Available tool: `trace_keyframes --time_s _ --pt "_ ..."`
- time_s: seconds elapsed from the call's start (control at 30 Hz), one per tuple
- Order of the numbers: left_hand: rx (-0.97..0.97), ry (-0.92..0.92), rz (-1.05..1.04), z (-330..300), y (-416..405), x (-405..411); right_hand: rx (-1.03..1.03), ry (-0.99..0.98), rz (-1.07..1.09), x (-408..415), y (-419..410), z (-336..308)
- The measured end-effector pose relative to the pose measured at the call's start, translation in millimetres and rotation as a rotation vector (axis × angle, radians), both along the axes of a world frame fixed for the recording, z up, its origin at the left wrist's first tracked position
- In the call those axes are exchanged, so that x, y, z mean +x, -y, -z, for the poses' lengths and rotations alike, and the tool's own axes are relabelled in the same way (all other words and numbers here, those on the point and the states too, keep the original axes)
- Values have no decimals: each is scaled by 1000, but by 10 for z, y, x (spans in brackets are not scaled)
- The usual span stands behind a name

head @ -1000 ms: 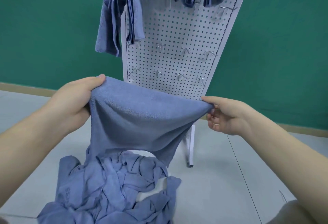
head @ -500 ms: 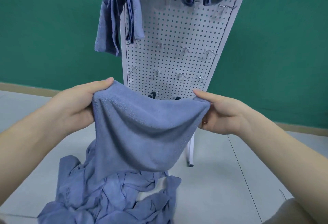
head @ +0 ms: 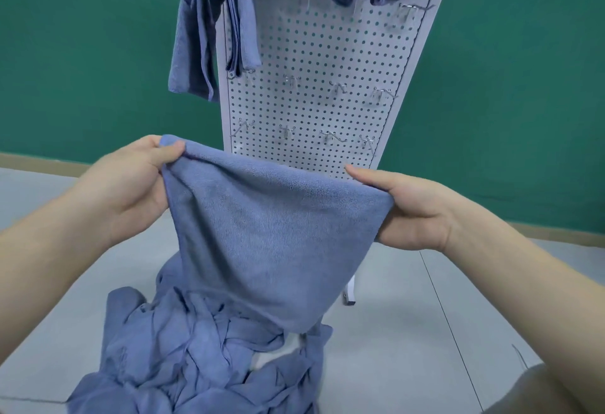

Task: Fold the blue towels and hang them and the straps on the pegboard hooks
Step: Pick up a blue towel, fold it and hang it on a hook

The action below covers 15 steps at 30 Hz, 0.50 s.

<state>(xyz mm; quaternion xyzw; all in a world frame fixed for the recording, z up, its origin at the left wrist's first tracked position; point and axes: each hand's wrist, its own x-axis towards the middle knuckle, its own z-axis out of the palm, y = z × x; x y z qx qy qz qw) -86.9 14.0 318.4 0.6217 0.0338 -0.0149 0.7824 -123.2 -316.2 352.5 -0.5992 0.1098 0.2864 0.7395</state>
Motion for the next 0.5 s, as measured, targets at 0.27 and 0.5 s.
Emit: trace_keyframes --time_s 0.27,0.5 --pt "-30 57 -90 -18 -114 44 -84 54 -72 -6 -28 25" --pt "18 61 -133 -52 -72 -6 -81 63 -53 -11 -44 42"
